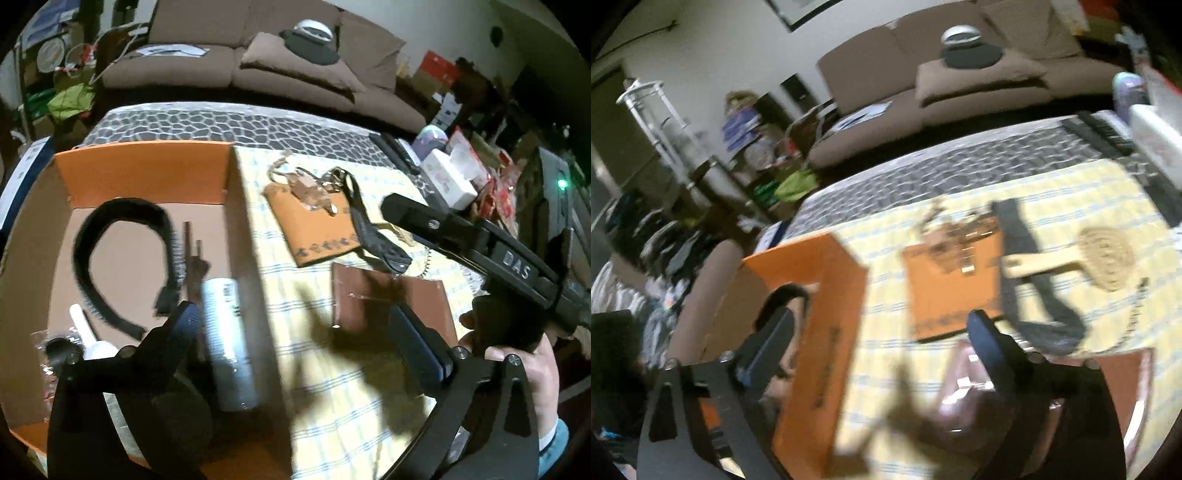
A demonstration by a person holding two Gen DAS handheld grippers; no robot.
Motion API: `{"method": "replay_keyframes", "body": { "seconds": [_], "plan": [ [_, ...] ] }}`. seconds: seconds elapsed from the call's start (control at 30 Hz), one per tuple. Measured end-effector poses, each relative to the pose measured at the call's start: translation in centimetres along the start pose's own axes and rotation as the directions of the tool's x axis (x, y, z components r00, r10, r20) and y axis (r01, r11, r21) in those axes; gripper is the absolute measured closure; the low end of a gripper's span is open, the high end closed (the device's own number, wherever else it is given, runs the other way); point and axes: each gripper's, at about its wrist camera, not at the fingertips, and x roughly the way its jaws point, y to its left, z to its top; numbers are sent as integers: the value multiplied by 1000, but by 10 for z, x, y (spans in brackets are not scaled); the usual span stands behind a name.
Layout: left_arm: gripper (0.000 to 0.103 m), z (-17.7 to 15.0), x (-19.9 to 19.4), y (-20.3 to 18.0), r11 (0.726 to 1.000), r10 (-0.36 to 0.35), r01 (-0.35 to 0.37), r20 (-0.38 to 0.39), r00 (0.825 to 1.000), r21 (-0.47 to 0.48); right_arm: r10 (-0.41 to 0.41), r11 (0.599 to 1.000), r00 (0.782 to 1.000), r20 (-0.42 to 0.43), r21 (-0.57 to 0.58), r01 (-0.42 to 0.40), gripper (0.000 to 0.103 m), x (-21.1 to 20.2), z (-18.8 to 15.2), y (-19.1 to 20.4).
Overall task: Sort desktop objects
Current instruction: 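Grasp the dark gray fabric strap beside the hairbrush with the left tool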
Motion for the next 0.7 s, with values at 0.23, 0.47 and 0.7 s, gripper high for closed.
{"method": "replay_keyframes", "body": {
  "seconds": [0.23, 0.47, 0.7],
  "plan": [
    [0, 17, 34, -47, 999, -31, 32, -39, 999, 33, -92, 995, 996, 16, 51, 91, 1, -21, 6, -61],
    [0, 42, 93, -73, 999, -33, 34, -78, 996, 7, -154, 978, 987, -38, 136, 157, 2, -16, -2, -125],
    [0, 53, 150, -98, 999, -4, 10, -114, 993, 48, -173, 944, 981, -84, 270, 189, 23, -21, -12, -166]
  ]
}}
